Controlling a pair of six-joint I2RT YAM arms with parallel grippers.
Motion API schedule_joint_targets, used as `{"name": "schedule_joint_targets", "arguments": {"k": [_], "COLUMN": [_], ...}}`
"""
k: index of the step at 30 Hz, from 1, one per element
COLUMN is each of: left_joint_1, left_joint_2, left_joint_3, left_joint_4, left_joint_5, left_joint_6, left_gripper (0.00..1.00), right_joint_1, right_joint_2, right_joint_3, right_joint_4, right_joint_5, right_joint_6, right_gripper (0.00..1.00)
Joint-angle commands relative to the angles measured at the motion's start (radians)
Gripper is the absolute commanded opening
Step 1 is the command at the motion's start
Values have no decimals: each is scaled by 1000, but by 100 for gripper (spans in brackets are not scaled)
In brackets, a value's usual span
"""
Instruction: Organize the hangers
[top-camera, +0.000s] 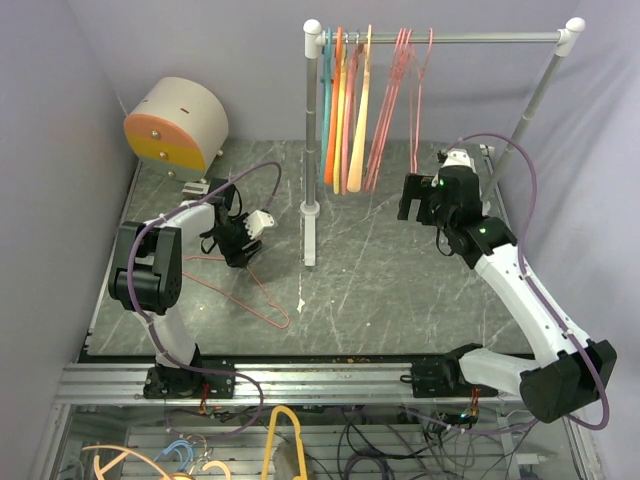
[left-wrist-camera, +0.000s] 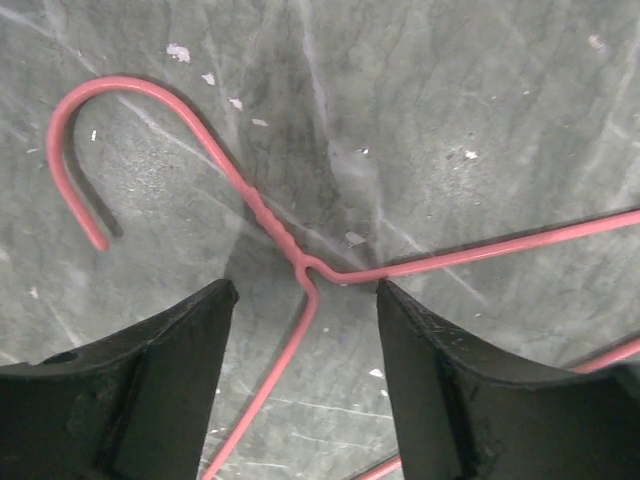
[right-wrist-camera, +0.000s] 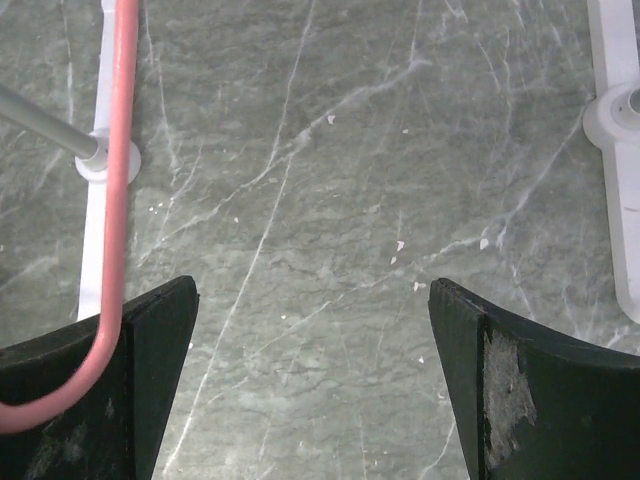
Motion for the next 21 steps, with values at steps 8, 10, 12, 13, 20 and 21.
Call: {"name": "schedule_joint_targets", "arguments": {"k": [8, 10, 12, 13, 20, 21], "left_joint_1": [-7, -7, -7, -7, -60, -69], "left_joint_2": [33, 38, 44, 47, -10, -26], "left_joint_3": [-114, -120, -120, -121, -165, -164], "left_joint_4": [-6, -26, -50, -57, -37, -48], "left_joint_5": [-129, -124, -111, -104, -57, -54], "left_joint_6": [87, 96, 104, 104, 68, 68], "left_gripper": [48, 48, 50, 50, 7, 7], "right_joint_1": [-6, -4, -4, -4, 75, 106], "right_joint_2": [-68, -82, -94, -95, -114, -114], "right_joint_3": [-266, -318, -356, -374, -555, -565], "right_joint_4": [106, 126, 143, 152, 380, 409], "right_joint_5": [-187, -228, -252, -269, -465, -471], "right_joint_6": [102, 123, 140, 146, 179, 171], "right_gripper": [100, 100, 100, 100, 100, 100]}}
